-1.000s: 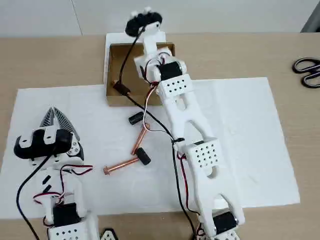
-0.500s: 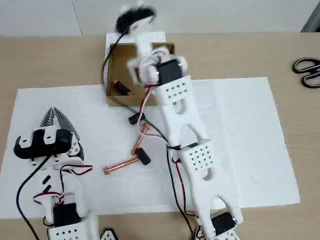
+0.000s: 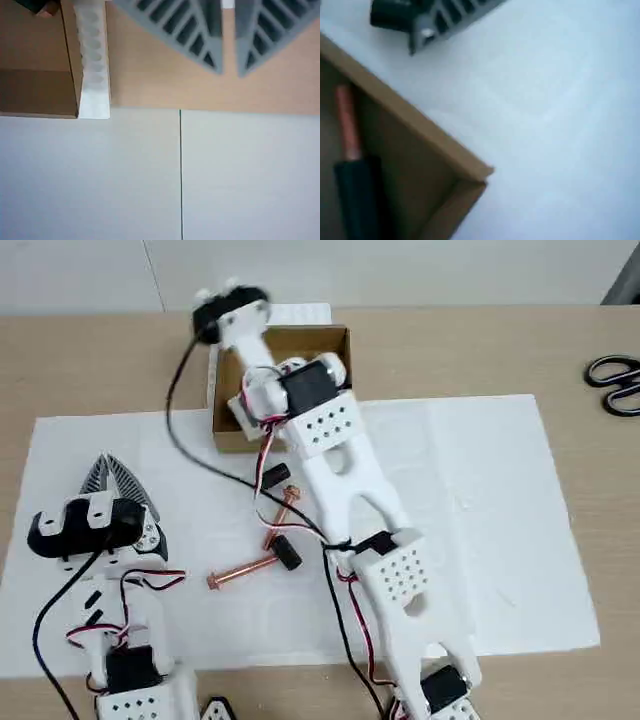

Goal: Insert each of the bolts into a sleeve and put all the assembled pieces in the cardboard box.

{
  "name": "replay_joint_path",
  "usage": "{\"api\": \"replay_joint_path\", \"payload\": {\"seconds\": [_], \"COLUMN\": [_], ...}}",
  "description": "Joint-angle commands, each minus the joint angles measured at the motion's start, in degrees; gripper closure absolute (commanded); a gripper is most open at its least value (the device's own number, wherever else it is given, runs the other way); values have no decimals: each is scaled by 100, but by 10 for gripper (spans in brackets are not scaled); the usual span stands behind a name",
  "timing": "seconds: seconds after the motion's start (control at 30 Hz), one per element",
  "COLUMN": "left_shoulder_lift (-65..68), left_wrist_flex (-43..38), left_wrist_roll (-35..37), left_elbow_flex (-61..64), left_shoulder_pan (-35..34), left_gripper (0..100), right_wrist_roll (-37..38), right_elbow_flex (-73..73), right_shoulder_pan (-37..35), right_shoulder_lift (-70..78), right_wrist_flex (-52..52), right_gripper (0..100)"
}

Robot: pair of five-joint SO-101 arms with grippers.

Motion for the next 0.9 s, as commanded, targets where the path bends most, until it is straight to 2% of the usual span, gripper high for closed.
{"api": "replay_joint_path", "payload": {"seconds": [0.0,0.33,0.5,0.7,0.87], "left_shoulder_lift": [-62,-62,-62,-62,-62], "left_wrist_flex": [9,9,26,26,26], "left_wrist_roll": [26,26,26,26,26], "left_elbow_flex": [-48,-48,-48,-48,-48], "left_shoulder_pan": [-26,-26,-26,-26,-26], "left_gripper": [994,994,994,994,994], "right_wrist_roll": [-923,-1776,-2453,-3543,-3710], "right_elbow_flex": [299,2708,3798,4782,4800], "right_shoulder_pan": [154,110,110,-233,-725], "right_shoulder_lift": [-611,-1895,-2387,-2316,-1930], "right_wrist_flex": [40,31,13,-31,-101], "right_gripper": [876,876,876,873,876]}}
